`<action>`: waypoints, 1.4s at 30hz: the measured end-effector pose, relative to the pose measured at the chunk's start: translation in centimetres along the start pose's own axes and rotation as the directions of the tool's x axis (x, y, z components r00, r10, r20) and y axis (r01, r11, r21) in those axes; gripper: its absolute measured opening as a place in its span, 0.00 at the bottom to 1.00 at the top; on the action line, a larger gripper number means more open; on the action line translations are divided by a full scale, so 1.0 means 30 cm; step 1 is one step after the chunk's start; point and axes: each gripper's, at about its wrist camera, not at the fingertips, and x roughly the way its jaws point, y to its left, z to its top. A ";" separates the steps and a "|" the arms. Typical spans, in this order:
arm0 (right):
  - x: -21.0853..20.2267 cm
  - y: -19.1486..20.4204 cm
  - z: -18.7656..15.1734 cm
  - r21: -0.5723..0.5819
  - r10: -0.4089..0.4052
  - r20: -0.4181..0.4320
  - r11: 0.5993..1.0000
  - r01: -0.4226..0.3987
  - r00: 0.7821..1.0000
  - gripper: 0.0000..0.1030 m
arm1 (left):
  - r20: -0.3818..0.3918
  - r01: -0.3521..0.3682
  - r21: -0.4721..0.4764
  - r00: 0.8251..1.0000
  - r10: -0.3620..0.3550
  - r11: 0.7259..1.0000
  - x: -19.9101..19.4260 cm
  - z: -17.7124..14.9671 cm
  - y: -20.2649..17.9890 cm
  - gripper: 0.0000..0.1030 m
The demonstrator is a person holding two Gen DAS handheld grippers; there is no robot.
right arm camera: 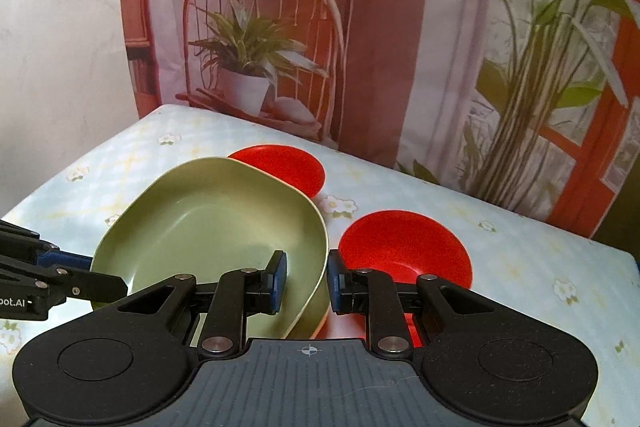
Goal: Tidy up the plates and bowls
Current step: 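Carry the second green plate with the left tool onto the plate stack, then open the left tool to release the green plate on the stack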
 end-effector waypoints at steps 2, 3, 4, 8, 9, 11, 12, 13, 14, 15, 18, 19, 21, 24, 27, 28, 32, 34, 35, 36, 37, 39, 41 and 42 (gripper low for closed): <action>0.022 0.002 0.000 -0.009 0.000 -0.011 1.000 0.000 1.000 0.19 | -0.009 -0.002 0.006 1.000 0.002 1.000 0.011 -0.003 0.001 0.21; 0.031 0.000 0.000 -0.012 -0.001 -0.016 1.000 0.001 1.000 0.20 | -0.012 -0.001 0.005 1.000 0.001 1.000 0.015 -0.005 0.002 0.21; 0.042 -0.003 -0.001 -0.013 -0.002 -0.023 1.000 0.002 1.000 0.19 | -0.015 0.001 0.004 1.000 -0.001 1.000 0.020 -0.007 0.004 0.21; 0.076 -0.011 -0.009 -0.004 -0.003 -0.041 1.000 0.003 0.999 0.19 | -0.029 -0.005 0.001 1.000 0.005 1.000 0.040 -0.010 0.007 0.21; 0.082 -0.008 -0.012 -0.008 -0.005 -0.042 1.000 0.005 0.999 0.19 | -0.032 -0.006 0.001 0.999 0.006 1.000 0.044 -0.011 0.008 0.21; 0.090 -0.004 -0.014 -0.018 -0.010 -0.044 1.000 0.009 0.999 0.19 | -0.039 -0.009 0.003 0.999 0.009 1.000 0.049 -0.012 0.010 0.21; 0.094 -0.002 -0.014 -0.021 -0.010 -0.046 1.000 0.010 0.999 0.19 | -0.040 -0.009 0.005 0.999 0.010 1.000 0.049 -0.013 0.011 0.21; 0.096 -0.002 -0.016 -0.022 -0.009 -0.048 1.000 0.008 0.999 0.19 | -0.041 -0.010 0.005 0.999 0.010 1.000 0.050 -0.013 0.010 0.21; 0.099 -0.003 -0.017 -0.022 -0.008 -0.050 1.000 0.007 0.999 0.19 | -0.042 -0.009 0.003 0.999 0.009 1.000 0.050 -0.011 0.011 0.21; 0.102 -0.003 -0.018 -0.022 -0.009 -0.052 1.000 0.007 0.999 0.19 | -0.042 -0.007 -0.001 0.999 0.007 1.000 0.051 -0.010 0.012 0.22; 0.111 -0.006 -0.019 -0.021 -0.012 -0.058 1.000 0.011 0.998 0.20 | -0.042 -0.001 -0.014 0.999 0.000 1.000 0.054 -0.006 0.014 0.23; 0.113 -0.008 -0.018 -0.021 -0.011 -0.059 1.000 0.010 0.998 0.20 | -0.043 -0.001 -0.017 0.999 0.000 1.000 0.055 -0.004 0.014 0.23; 0.114 -0.005 -0.018 -0.027 -0.013 -0.059 1.000 0.012 0.998 0.20 | -0.044 -0.001 -0.013 0.999 0.000 1.000 0.057 -0.005 0.014 0.23; 0.109 -0.005 -0.019 -0.029 -0.014 -0.054 0.999 0.013 0.998 0.20 | -0.040 -0.001 -0.013 0.999 0.000 1.000 0.054 -0.005 0.018 0.24; 0.107 -0.006 -0.023 -0.027 -0.014 -0.055 1.000 0.012 0.998 0.20 | -0.024 -0.015 0.002 1.000 0.015 1.000 0.035 -0.002 0.014 0.24; 0.105 -0.006 -0.024 -0.027 -0.014 -0.056 1.000 0.013 0.998 0.20 | -0.015 -0.019 0.008 1.000 0.019 1.000 0.027 0.001 0.014 0.24; 0.108 -0.002 -0.034 -0.030 -0.016 -0.061 0.999 0.015 0.998 0.20 | 0.022 -0.034 -0.005 0.999 0.034 0.999 0.006 0.028 0.029 0.24; 0.108 -0.002 -0.039 -0.027 -0.016 -0.062 1.000 0.015 0.998 0.20 | 0.031 -0.052 -0.015 0.998 0.052 0.999 0.013 0.044 0.038 0.24; 0.106 -0.001 -0.041 -0.026 -0.015 -0.062 1.000 0.013 0.998 0.20 | 0.035 -0.057 -0.020 0.998 0.058 0.998 0.017 0.051 0.040 0.24; 0.105 0.000 -0.042 -0.026 -0.014 -0.061 1.000 0.012 0.998 0.20 | 0.040 -0.065 -0.025 0.997 0.066 0.998 0.026 0.057 0.046 0.24; 0.103 0.001 -0.043 -0.028 -0.013 -0.061 1.000 0.012 0.998 0.20 | 0.041 -0.073 -0.032 0.996 0.074 0.997 0.034 0.060 0.051 0.24; 0.097 0.003 -0.047 -0.031 -0.012 -0.062 0.999 0.010 0.998 0.20 | 0.042 -0.088 -0.056 0.995 0.090 0.995 0.049 0.064 0.065 0.24; 0.091 0.004 -0.052 -0.035 -0.014 -0.063 0.999 0.011 0.998 0.20 | 0.042 -0.081 -0.072 0.996 0.084 0.994 0.059 0.063 0.072 0.24; 0.088 0.005 -0.055 -0.038 -0.016 -0.064 0.999 0.014 0.998 0.20 | 0.044 -0.085 -0.065 0.995 0.088 0.994 0.063 0.061 0.068 0.24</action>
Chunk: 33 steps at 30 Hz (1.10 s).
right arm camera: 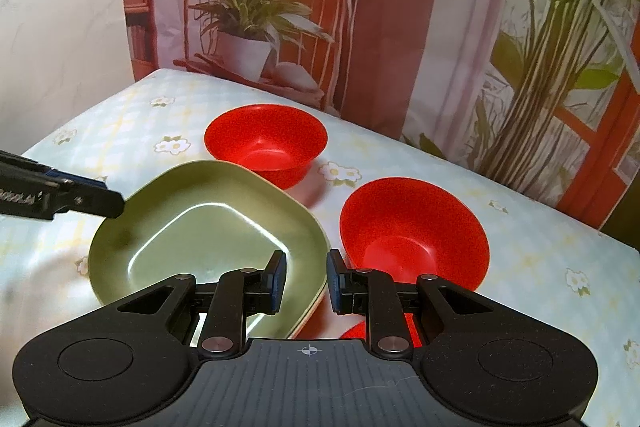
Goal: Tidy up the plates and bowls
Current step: 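Open the left tool to release the green plate on the stack, then move the left tool to a red bowl rim, close and lift it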
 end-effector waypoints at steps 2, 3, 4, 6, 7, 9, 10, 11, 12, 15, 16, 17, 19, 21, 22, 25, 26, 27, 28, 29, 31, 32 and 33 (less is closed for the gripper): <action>-0.004 0.000 -0.006 -0.003 -0.005 -0.004 1.000 0.005 1.000 0.20 | -0.002 -0.010 0.016 1.000 0.010 1.000 0.002 -0.006 -0.008 0.24; -0.005 -0.001 -0.009 -0.002 -0.006 -0.006 1.000 0.006 1.000 0.20 | -0.006 -0.013 0.019 1.000 0.013 1.000 0.005 -0.008 -0.010 0.24; -0.006 -0.004 -0.011 -0.001 -0.006 -0.007 1.000 0.006 1.000 0.20 | -0.007 -0.013 0.019 1.000 0.013 1.000 0.005 -0.011 -0.010 0.24; -0.007 -0.006 -0.016 0.003 -0.007 -0.009 1.000 0.007 1.000 0.20 | -0.010 -0.015 0.025 1.000 0.015 1.000 0.004 -0.015 -0.010 0.24; -0.006 -0.008 -0.019 0.003 -0.008 -0.010 1.000 0.008 1.000 0.20 | -0.012 -0.015 0.027 1.000 0.015 1.000 0.005 -0.013 -0.009 0.25; -0.006 -0.005 -0.025 0.001 -0.010 -0.013 1.000 0.010 1.000 0.20 | -0.014 -0.016 0.027 1.000 0.016 1.000 0.005 -0.012 -0.008 0.25; -0.007 -0.005 -0.026 0.002 -0.011 -0.012 1.000 0.011 1.000 0.20 | -0.016 -0.015 0.026 1.000 0.015 1.000 0.006 -0.009 -0.006 0.25; -0.010 -0.005 -0.027 0.005 -0.010 -0.009 1.000 0.010 1.000 0.20 | -0.015 -0.015 0.026 1.000 0.015 1.000 0.002 -0.007 -0.005 0.25; -0.014 -0.005 -0.026 0.006 -0.008 -0.005 1.000 0.008 1.000 0.20 | -0.006 -0.017 0.027 1.000 0.017 0.999 -0.006 -0.005 -0.005 0.25; -0.033 -0.007 -0.018 0.004 0.002 0.014 1.000 -0.003 1.000 0.20 | 0.019 -0.014 0.035 1.000 0.013 0.999 -0.036 0.013 -0.004 0.25; -0.041 -0.010 -0.013 0.007 0.007 0.022 1.000 -0.007 1.000 0.20 | 0.024 -0.012 0.032 1.000 0.011 0.999 -0.047 0.021 -0.003 0.25; -0.049 -0.016 -0.006 0.014 0.013 0.031 1.000 -0.014 0.999 0.21 | 0.031 -0.005 0.026 1.000 0.005 1.000 -0.060 0.031 -0.001 0.25; -0.068 -0.030 0.011 0.024 0.019 0.053 1.000 -0.020 0.998 0.22 | 0.045 0.012 0.018 0.999 -0.013 1.000 -0.083 0.057 -0.001 0.25; -0.091 -0.047 0.031 0.039 0.016 0.080 0.999 -0.019 0.997 0.23 | 0.061 0.017 0.031 0.998 -0.019 0.999 -0.102 0.092 -0.008 0.25; -0.103 -0.059 0.040 0.048 0.014 0.094 0.999 -0.018 0.995 0.24 | 0.070 0.016 0.041 0.997 -0.019 0.999 -0.109 0.108 -0.016 0.25; -0.138 -0.097 0.076 0.068 0.003 0.130 0.998 -0.012 0.992 0.25 | 0.097 0.015 0.062 0.995 -0.021 0.998 -0.130 0.161 -0.028 0.25; -0.148 -0.112 0.090 0.075 -0.001 0.139 0.997 -0.009 0.990 0.25 | 0.107 0.018 0.068 0.994 -0.025 0.998 -0.137 0.182 -0.029 0.25; -0.156 -0.130 0.103 0.084 -0.004 0.147 0.996 -0.008 0.989 0.25 | 0.118 0.017 0.072 0.993 -0.025 0.997 -0.142 0.199 -0.028 0.25; -0.164 -0.146 0.119 0.095 -0.007 0.156 0.995 -0.007 0.988 0.25 | 0.127 0.015 0.076 0.992 -0.024 0.997 -0.144 0.221 -0.027 0.25; -0.168 -0.159 0.133 0.104 -0.012 0.163 0.995 -0.005 0.987 0.25 | 0.135 0.011 0.078 0.991 -0.022 0.997 -0.143 0.243 -0.028 0.25; -0.168 -0.183 0.167 0.119 -0.021 0.177 0.993 0.000 0.984 0.25 | 0.161 -0.001 0.076 0.987 -0.012 0.997 -0.137 0.292 -0.023 0.25; -0.164 -0.193 0.186 0.126 -0.025 0.184 0.992 0.002 0.983 0.25 | 0.173 -0.013 0.074 0.985 0.000 0.997 -0.131 0.317 -0.020 0.25; -0.158 -0.200 0.203 0.132 -0.027 0.190 0.991 0.002 0.981 0.25 | 0.186 -0.028 0.068 0.982 0.015 0.997 -0.122 0.342 -0.018 0.25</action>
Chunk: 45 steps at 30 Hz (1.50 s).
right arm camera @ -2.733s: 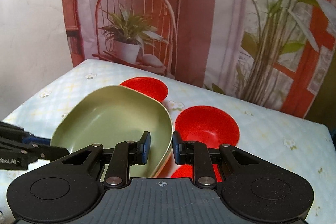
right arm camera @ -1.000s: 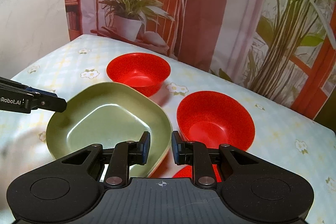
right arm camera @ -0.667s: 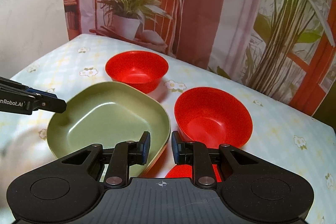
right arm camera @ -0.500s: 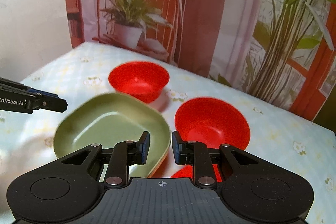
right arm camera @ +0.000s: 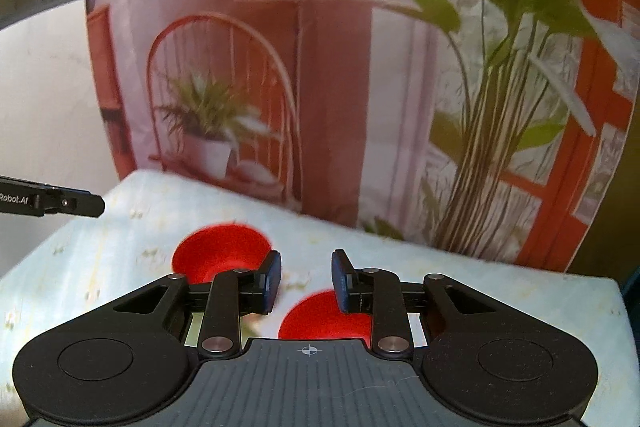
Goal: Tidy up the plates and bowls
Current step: 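Move the left tool to a red bowl rim, close and lift it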
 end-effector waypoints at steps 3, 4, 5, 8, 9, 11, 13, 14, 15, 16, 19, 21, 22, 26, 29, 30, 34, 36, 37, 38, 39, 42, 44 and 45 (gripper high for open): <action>0.053 0.008 0.040 0.010 -0.001 0.007 1.000 0.001 1.000 0.25 | 0.008 -0.007 -0.008 1.000 0.008 1.000 0.052 0.048 0.005 0.25; 0.079 0.015 0.047 0.013 0.000 0.004 1.000 0.000 1.000 0.25 | 0.001 -0.011 -0.007 1.000 0.011 1.000 0.076 0.058 0.007 0.25; 0.109 0.022 0.055 0.017 0.002 -0.002 1.000 -0.002 1.000 0.25 | -0.007 -0.021 -0.006 1.000 0.021 1.000 0.105 0.062 0.006 0.25; 0.202 0.050 0.062 0.034 0.011 -0.030 0.999 -0.010 1.000 0.25 | -0.054 -0.043 -0.016 0.998 0.042 0.999 0.191 0.048 0.018 0.25; 0.230 0.059 0.059 0.042 0.016 -0.037 0.999 -0.014 0.999 0.25 | -0.074 -0.040 -0.022 0.997 0.038 0.999 0.220 0.037 0.024 0.25; 0.292 0.075 0.049 0.060 0.032 -0.059 0.998 -0.029 0.998 0.25 | -0.116 -0.038 -0.022 0.993 0.035 0.999 0.277 0.011 0.030 0.25; 0.348 0.096 0.025 0.070 0.047 -0.086 0.997 -0.041 0.995 0.25 | -0.153 -0.037 -0.011 0.988 0.034 0.999 0.324 -0.020 0.030 0.25; 0.370 0.102 0.017 0.073 0.052 -0.099 0.996 -0.045 0.994 0.25 | -0.165 -0.033 -0.009 0.986 0.032 0.999 0.342 -0.034 0.034 0.25; 0.393 0.107 0.009 0.074 0.057 -0.113 0.996 -0.049 0.992 0.25 | -0.177 -0.031 -0.009 0.984 0.029 0.999 0.359 -0.048 0.035 0.25; 0.413 0.113 0.002 0.076 0.060 -0.125 0.996 -0.051 0.990 0.25 | -0.187 -0.029 -0.012 0.982 0.026 1.000 0.375 -0.060 0.038 0.25; 0.461 0.122 -0.016 0.071 0.060 -0.160 0.996 -0.049 0.985 0.25 | -0.210 -0.021 -0.011 0.978 0.018 1.000 0.410 -0.091 0.044 0.25; 0.486 0.121 -0.023 0.074 0.058 -0.182 0.996 -0.045 0.982 0.25 | -0.221 -0.013 -0.015 0.975 0.010 1.000 0.424 -0.110 0.053 0.25; 0.494 0.119 -0.027 0.076 0.057 -0.191 0.996 -0.043 0.980 0.25 | -0.227 -0.008 -0.020 0.974 0.003 1.000 0.430 -0.113 0.055 0.25; 0.525 0.112 -0.044 0.095 0.067 -0.232 0.994 -0.046 0.970 0.23 | -0.240 0.036 -0.039 0.970 -0.045 0.999 0.446 -0.131 0.058 0.20; 0.536 0.112 -0.059 0.106 0.081 -0.257 0.993 -0.055 0.963 0.11 | -0.240 0.031 0.023 0.970 -0.024 0.999 0.441 -0.136 0.036 0.12; 0.534 0.113 -0.061 0.108 0.082 -0.255 0.993 -0.056 0.963 0.11 | -0.234 0.033 0.035 0.972 -0.023 0.999 0.434 -0.135 0.034 0.12; 0.506 0.114 -0.052 0.121 0.087 -0.230 0.991 -0.060 0.969 0.10 | -0.211 0.040 0.023 0.977 -0.035 0.999 0.395 -0.113 0.036 0.12; 0.483 0.117 -0.042 0.127 0.092 -0.213 0.990 -0.065 0.973 0.10 | -0.193 0.033 0.041 0.981 -0.025 0.999 0.362 -0.100 0.023 0.12; 0.470 0.118 -0.037 0.129 0.093 -0.206 0.989 -0.067 0.974 0.10 | -0.184 0.030 0.051 0.983 -0.021 0.998 0.344 -0.093 0.014 0.12; 0.456 0.122 -0.033 0.129 0.093 -0.198 0.989 -0.068 0.976 0.10 | -0.174 0.029 0.059 0.985 -0.018 0.998 0.327 -0.086 0.005 0.12; 0.443 0.123 -0.026 0.130 0.093 -0.192 0.989 -0.068 0.977 0.10 | -0.165 0.029 0.067 0.986 -0.017 0.997 0.307 -0.078 -0.004 0.12; 0.394 0.129 -0.014 0.131 0.091 -0.171 0.989 -0.069 0.981 0.10 | -0.139 0.030 0.091 0.990 -0.017 0.995 0.247 -0.060 -0.033 0.12; 0.354 0.129 -0.007 0.134 0.092 -0.153 0.988 -0.071 0.984 0.10 | -0.130 0.031 0.105 0.991 -0.018 0.994 0.214 -0.050 -0.053 0.12; 0.335 0.128 -0.005 0.136 0.093 -0.145 0.988 -0.073 0.985 0.10 | -0.127 0.033 0.109 0.992 -0.019 0.994 0.200 -0.046 -0.065 0.12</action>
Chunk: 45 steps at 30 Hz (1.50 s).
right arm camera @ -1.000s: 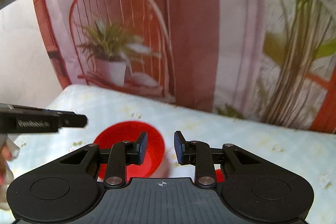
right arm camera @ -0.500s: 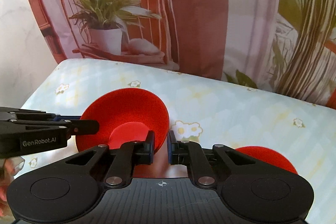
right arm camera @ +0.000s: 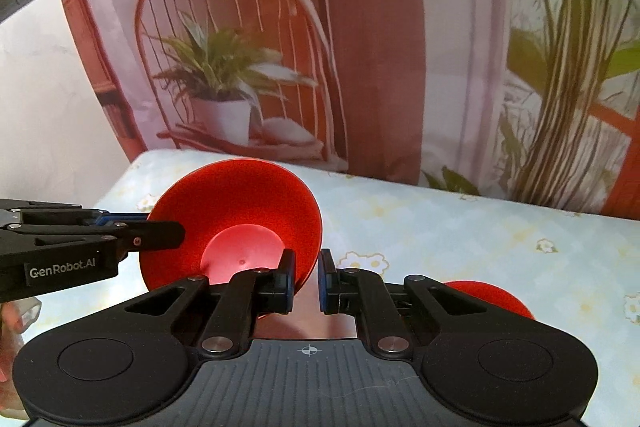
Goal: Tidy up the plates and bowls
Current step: 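Move the left tool to a red bowl rim, close and lift it, then carry the red bowl with the left tool and lower it into another red bowl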
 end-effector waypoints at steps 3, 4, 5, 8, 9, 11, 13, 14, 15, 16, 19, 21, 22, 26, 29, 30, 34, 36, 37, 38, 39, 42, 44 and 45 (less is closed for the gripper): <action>-0.065 -0.002 -0.011 0.001 0.005 0.022 1.000 -0.005 1.000 0.10 | 0.007 0.007 0.000 1.000 -0.007 1.000 -0.049 -0.010 -0.035 0.12; -0.089 -0.004 -0.017 -0.002 0.006 0.027 1.000 -0.006 1.000 0.10 | 0.008 0.009 0.001 1.000 -0.009 1.000 -0.063 -0.016 -0.049 0.12; -0.109 -0.005 -0.021 -0.005 0.006 0.032 1.000 -0.006 0.999 0.10 | 0.010 0.012 0.002 1.000 -0.012 1.000 -0.076 -0.023 -0.061 0.12; -0.176 -0.012 -0.042 -0.019 0.007 0.048 1.000 -0.007 0.999 0.10 | 0.011 0.018 0.003 1.000 -0.018 1.000 -0.112 -0.053 -0.101 0.12; -0.195 -0.015 -0.049 -0.023 0.009 0.053 1.000 -0.008 0.999 0.10 | 0.009 0.022 0.002 1.000 -0.022 1.000 -0.123 -0.063 -0.114 0.13; -0.237 -0.022 -0.069 -0.030 0.014 0.065 0.999 -0.012 0.998 0.10 | 0.003 0.028 0.002 1.000 -0.028 1.000 -0.140 -0.085 -0.138 0.13; -0.275 -0.034 -0.094 -0.024 0.020 0.074 1.000 -0.018 0.997 0.10 | 0.003 0.032 0.004 0.999 -0.032 0.999 -0.156 -0.102 -0.165 0.13; -0.292 -0.039 -0.108 -0.022 0.021 0.076 1.000 -0.020 0.997 0.10 | 0.003 0.035 0.003 0.999 -0.035 0.999 -0.160 -0.110 -0.177 0.13; -0.307 -0.045 -0.121 -0.019 0.022 0.077 1.000 -0.020 0.997 0.10 | 0.000 0.038 0.003 0.999 -0.038 0.999 -0.165 -0.118 -0.193 0.13; -0.324 -0.054 -0.134 -0.018 0.022 0.078 1.000 -0.021 0.997 0.10 | -0.002 0.043 0.003 0.999 -0.043 0.999 -0.170 -0.125 -0.207 0.13; -0.372 -0.081 -0.168 -0.015 0.021 0.079 1.000 -0.019 0.997 0.10 | -0.011 0.059 0.009 0.998 -0.059 0.998 -0.175 -0.146 -0.254 0.13; -0.401 -0.103 -0.187 -0.014 0.015 0.077 1.000 -0.014 0.997 0.10 | -0.014 0.072 0.017 0.997 -0.072 0.997 -0.174 -0.155 -0.286 0.13; -0.414 -0.114 -0.195 -0.013 0.012 0.077 1.000 -0.011 0.997 0.10 | -0.017 0.079 0.021 0.997 -0.079 0.997 -0.171 -0.159 -0.303 0.13; -0.470 -0.169 -0.227 0.006 -0.010 0.080 1.000 0.010 0.997 0.10 | -0.033 0.108 0.041 0.994 -0.106 0.993 -0.158 -0.175 -0.367 0.14; -0.503 -0.211 -0.246 0.024 -0.024 0.080 0.999 0.022 0.997 0.10 | -0.040 0.129 0.049 0.991 -0.127 0.990 -0.149 -0.182 -0.411 0.14; -0.511 -0.223 -0.251 0.027 -0.030 0.079 0.999 0.027 0.996 0.10 | -0.043 0.135 0.051 0.990 -0.133 0.989 -0.147 -0.185 -0.424 0.14; -0.542 -0.267 -0.275 0.040 -0.044 0.077 0.998 0.041 0.996 0.10 | -0.055 0.154 0.070 0.987 -0.150 0.986 -0.137 -0.191 -0.471 0.14; -0.554 -0.286 -0.286 0.047 -0.049 0.077 0.998 0.046 0.996 0.10 | -0.062 0.161 0.076 0.986 -0.156 0.984 -0.133 -0.196 -0.492 0.15; -0.558 -0.295 -0.290 0.052 -0.050 0.077 0.998 0.047 0.996 0.10 | -0.065 0.164 0.078 0.985 -0.159 0.983 -0.130 -0.197 -0.500 0.15; -0.563 -0.304 -0.295 0.056 -0.051 0.077 0.997 0.047 0.996 0.10 | -0.069 0.167 0.080 0.984 -0.162 0.983 -0.128 -0.199 -0.505 0.15; -0.568 -0.313 -0.300 0.061 -0.053 0.077 0.997 0.048 0.996 0.10 | -0.072 0.169 0.082 0.984 -0.163 0.982 -0.125 -0.202 -0.513 0.15; -0.583 -0.331 -0.317 0.069 -0.055 0.077 0.996 0.050 0.995 0.10 | -0.080 0.175 0.088 0.983 -0.168 0.981 -0.121 -0.207 -0.529 0.15; -0.590 -0.342 -0.325 0.072 -0.059 0.075 0.996 0.053 0.995 0.10 | -0.082 0.179 0.093 0.982 -0.171 0.980 -0.121 -0.209 -0.537 0.15; -0.592 -0.344 -0.329 0.073 -0.060 0.073 0.996 0.055 0.995 0.10 | -0.084 0.181 0.095 0.981 -0.174 0.979 -0.120 -0.211 -0.542 0.15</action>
